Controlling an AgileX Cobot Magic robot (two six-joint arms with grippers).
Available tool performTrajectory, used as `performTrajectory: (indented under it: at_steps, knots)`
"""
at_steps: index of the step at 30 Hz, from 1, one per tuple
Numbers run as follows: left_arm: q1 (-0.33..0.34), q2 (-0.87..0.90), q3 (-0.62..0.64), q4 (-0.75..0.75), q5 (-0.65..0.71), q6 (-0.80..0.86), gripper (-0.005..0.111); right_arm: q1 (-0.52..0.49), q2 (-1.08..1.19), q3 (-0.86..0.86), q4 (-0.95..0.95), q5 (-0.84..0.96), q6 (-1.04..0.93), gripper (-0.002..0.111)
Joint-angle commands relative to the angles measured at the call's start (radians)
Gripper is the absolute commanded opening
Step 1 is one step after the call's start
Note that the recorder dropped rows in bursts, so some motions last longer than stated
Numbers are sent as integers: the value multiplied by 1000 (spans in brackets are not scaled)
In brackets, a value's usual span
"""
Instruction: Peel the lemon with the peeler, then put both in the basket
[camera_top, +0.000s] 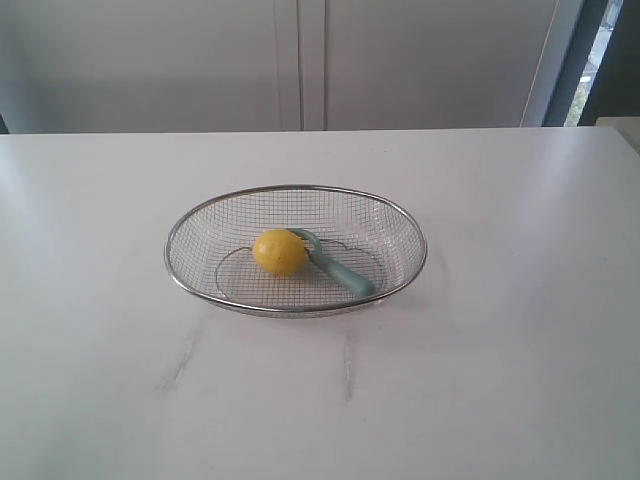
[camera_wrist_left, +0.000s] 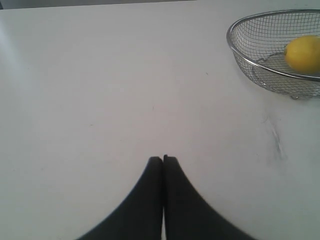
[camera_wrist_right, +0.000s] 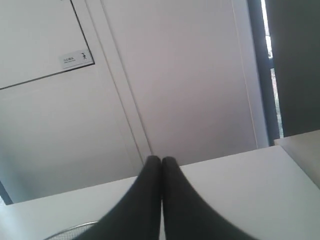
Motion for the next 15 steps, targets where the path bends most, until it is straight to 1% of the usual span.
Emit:
performTrajectory:
  at_steps: [1, 4, 7, 9, 15]
  knots:
    - [-7, -4, 2, 0, -1, 1, 0, -7, 12, 116, 13, -198, -6, 0]
    - [-7, -4, 2, 0, -1, 1, 0, -7, 16, 182, 15, -308, -6, 0]
    - [-7, -4, 2, 0, -1, 1, 0, -7, -17, 310, 15, -452, -6, 0]
    - [-7, -4, 2, 0, -1, 1, 0, -7, -48, 390, 7, -502, -16, 0]
    - [-7, -4, 2, 0, -1, 1, 0, -7, -167, 599, 7, -514, -208, 0]
